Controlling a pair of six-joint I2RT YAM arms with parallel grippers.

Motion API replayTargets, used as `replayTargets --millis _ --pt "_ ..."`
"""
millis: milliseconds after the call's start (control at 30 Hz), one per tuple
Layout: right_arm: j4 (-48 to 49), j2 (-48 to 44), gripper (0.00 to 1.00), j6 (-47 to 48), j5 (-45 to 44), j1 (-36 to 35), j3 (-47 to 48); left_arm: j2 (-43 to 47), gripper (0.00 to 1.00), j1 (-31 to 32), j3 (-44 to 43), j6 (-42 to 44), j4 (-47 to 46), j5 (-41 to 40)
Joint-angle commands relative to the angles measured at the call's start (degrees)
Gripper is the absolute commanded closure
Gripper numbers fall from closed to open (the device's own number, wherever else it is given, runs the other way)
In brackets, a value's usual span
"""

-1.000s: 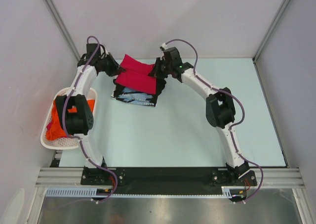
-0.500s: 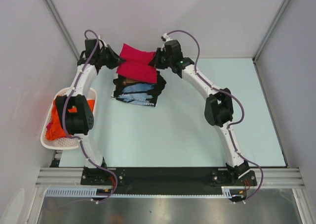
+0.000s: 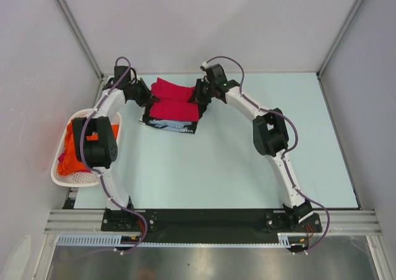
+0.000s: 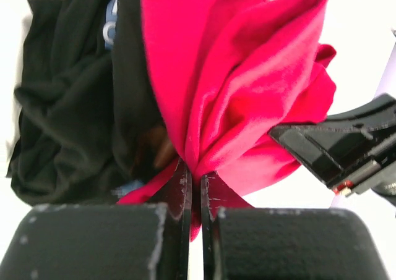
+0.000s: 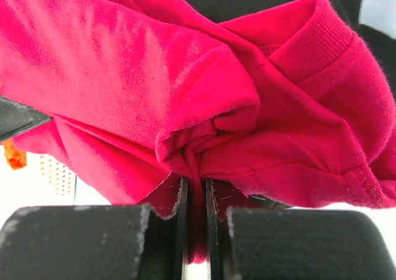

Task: Fold and stack the t-shirts
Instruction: Put the neatly folded tshirt into the corner of the board with both arms

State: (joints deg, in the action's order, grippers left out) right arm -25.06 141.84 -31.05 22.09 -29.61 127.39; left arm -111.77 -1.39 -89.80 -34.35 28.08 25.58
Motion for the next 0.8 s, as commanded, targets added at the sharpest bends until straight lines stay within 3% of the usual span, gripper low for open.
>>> replayTargets --millis 0,300,367,400,433,467,500,533,767 --pt "-5.6 -3.1 1.00 2.0 0.4 1.4 -0.4 7.8 1.00 -2.6 0.4 3.0 0.9 -5.9" --pt "-7.6 -2.8 0.98 3.7 2.5 0.3 -0.6 6.8 1.00 -3.3 -0.4 3.1 3.0 -8.8" --pt "-8.9 -1.9 0.72 3.9 3.8 0.2 -0.5 5.9 0.98 -3.4 -0.6 3.0 3.7 -9.1" --pt "-9.9 -1.7 0.51 4.1 4.0 0.2 -0.3 5.0 0.81 -3.4 -1.0 2.9 3.9 -8.3" --pt "-11.4 -1.9 0.28 4.4 3.9 0.1 -0.2 4.5 0.58 -3.4 -1.3 2.8 4.3 -8.4" --pt "-12.1 -2.6 0.19 4.9 1.8 -0.1 -0.4 4.3 0.25 -3.3 -1.5 2.6 4.4 -8.2" --pt "-12.5 -3.8 0.03 6.3 0.0 -0.3 -1.2 4.7 0.06 -3.4 -1.5 2.3 4.4 -8.2" --pt "-10.7 -5.5 0.00 6.8 -1.8 -0.6 -4.4 5.4 0.00 -3.4 -1.1 2.3 4.0 -9.0" --pt "-3.7 -26.4 0.00 9.8 -20.6 -0.5 -15.8 16.1 0.00 -3.4 2.7 2.3 -2.7 -7.9"
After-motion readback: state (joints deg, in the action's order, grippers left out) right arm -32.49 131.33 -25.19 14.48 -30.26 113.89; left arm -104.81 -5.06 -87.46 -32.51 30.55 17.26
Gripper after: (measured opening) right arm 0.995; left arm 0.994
